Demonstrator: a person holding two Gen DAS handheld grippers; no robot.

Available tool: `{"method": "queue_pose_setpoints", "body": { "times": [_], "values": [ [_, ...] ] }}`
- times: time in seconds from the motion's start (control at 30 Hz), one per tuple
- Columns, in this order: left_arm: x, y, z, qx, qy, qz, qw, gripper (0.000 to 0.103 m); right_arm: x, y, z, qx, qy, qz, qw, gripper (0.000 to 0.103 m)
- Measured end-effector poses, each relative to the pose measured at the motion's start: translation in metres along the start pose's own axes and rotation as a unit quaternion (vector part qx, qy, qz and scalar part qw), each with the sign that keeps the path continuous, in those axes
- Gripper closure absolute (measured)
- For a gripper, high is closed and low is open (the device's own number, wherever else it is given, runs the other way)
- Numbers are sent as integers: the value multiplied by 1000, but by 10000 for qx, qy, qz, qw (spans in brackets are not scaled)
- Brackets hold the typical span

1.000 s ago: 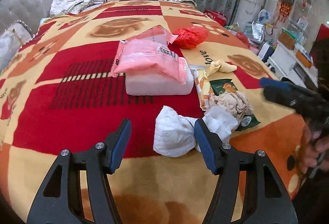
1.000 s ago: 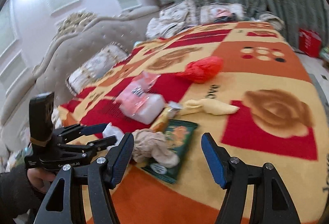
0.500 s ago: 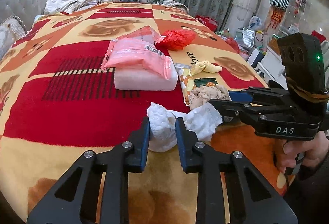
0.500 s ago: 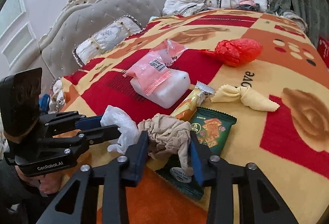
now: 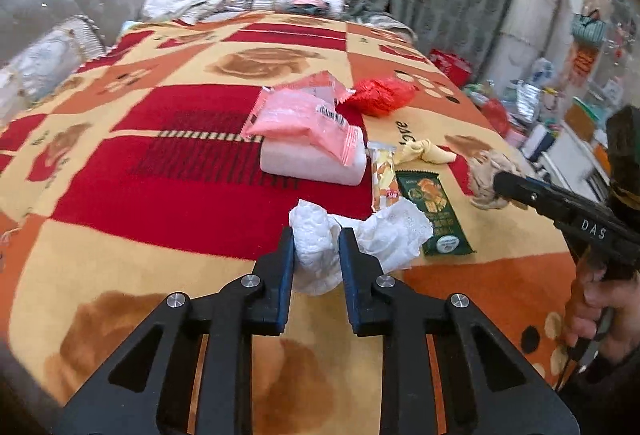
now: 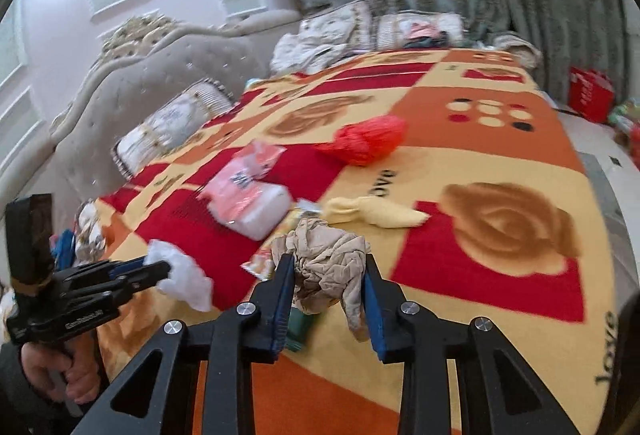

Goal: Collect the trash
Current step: 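Grasp the white crumpled tissue with the left tool while the right tool grasps the beige crumpled cloth, then carry the tissue and beige cloth to the black bin and open both tools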

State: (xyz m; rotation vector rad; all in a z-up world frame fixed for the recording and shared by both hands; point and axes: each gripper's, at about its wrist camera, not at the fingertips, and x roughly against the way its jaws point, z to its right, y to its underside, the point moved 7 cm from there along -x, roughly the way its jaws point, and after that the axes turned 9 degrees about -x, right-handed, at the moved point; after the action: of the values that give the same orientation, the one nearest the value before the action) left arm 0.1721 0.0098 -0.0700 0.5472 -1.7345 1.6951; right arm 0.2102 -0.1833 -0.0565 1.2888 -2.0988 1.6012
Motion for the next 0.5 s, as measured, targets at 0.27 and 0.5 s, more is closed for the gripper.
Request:
{"method": "queue_pose_setpoints", "body": {
  "times": [0.27,0.5],
  "values": [
    [9,-10,25,98,-454,-320,9984,83,23,-3,23,-193,303,190,9992,72],
    [8,-15,54,-195,-815,-329,9959,83,39,-5,34,-154,461,346,9982,72]
  ]
}}
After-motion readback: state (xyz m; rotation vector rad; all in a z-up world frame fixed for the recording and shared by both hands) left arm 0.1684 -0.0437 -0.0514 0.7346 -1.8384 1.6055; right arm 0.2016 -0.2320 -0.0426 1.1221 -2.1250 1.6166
